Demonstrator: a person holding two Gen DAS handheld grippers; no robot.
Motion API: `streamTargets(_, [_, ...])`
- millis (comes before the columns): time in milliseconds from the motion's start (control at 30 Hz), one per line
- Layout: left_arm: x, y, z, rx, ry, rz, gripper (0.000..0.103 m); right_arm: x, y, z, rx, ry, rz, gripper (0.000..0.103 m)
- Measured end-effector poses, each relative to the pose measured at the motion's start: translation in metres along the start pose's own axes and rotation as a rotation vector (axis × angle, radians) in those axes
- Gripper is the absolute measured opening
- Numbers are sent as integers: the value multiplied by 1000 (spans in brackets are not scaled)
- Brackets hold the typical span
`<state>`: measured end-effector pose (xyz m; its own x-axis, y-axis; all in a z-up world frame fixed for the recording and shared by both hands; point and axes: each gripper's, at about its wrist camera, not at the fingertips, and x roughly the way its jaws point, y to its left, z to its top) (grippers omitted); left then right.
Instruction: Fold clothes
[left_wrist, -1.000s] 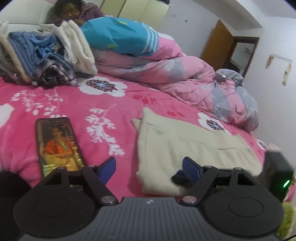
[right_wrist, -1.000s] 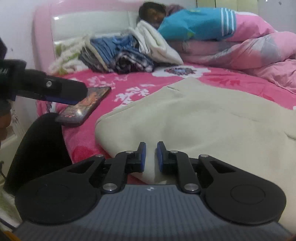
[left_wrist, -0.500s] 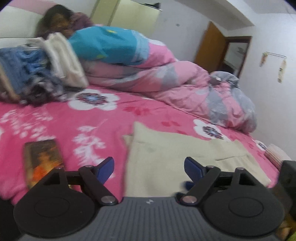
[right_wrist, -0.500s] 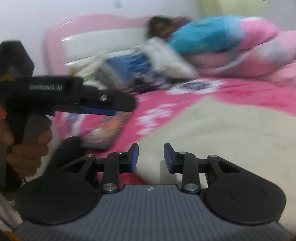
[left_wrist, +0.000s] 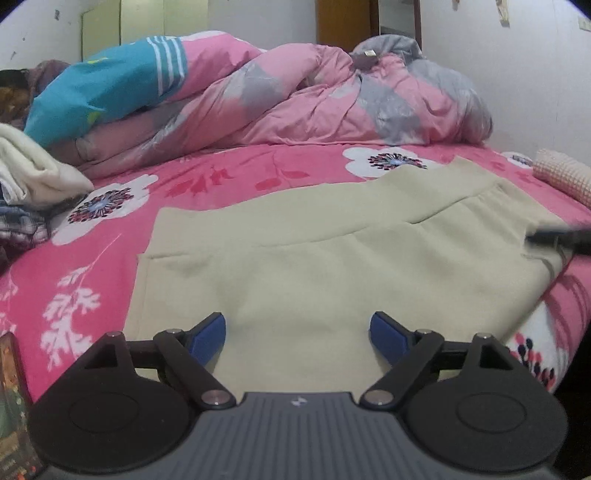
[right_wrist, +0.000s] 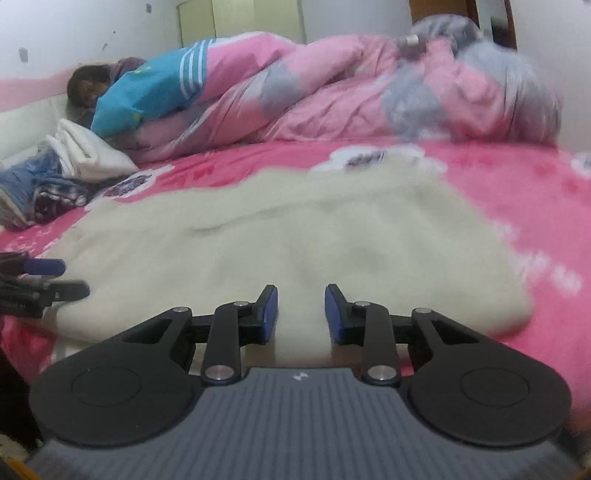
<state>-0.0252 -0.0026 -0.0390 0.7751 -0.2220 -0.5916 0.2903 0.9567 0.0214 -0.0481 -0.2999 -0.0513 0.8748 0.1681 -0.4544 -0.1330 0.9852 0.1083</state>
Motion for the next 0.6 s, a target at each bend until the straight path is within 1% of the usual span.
streamTargets(67, [4,6,1,-44,14,-19,89,-9,-8,16,13,-98,-49,28])
streamTargets(133, [4,9,1,-70,10,-31,91,9,-37,6,82,-36,-95,28])
streamTargets(200, [6,8,0,-66,8,-28,92,28,-66,-5,152,34,-141,26])
streamTargets(233, [6,7,0,-54,11,-21,92,25,-79,-8,211,11,-105,26])
streamTargets(267, [6,6,2,-51,13,-18,92,21,-85,0,253,25,-94,24])
streamTargets(333, [8,7,3,-61,15,-24,93,10,-82,15,246,-16,-116,26])
streamTargets(367, [8,7,3,-62,16,-25,94,5,-82,21,236,-67,-100,26])
streamTargets(400, [9,7,4,-63,18,-26,95,5,-82,24,230,-98,-81,26])
streamTargets(467, [10,7,4,-66,21,-28,96,17,-90,25,226,-97,-89,27])
streamTargets(567, [9,9,10,-78,35,-33,97,64,-110,12,238,51,-124,29])
streamTargets(600, [8,10,12,-83,43,-35,97,66,-114,13,275,46,-117,30])
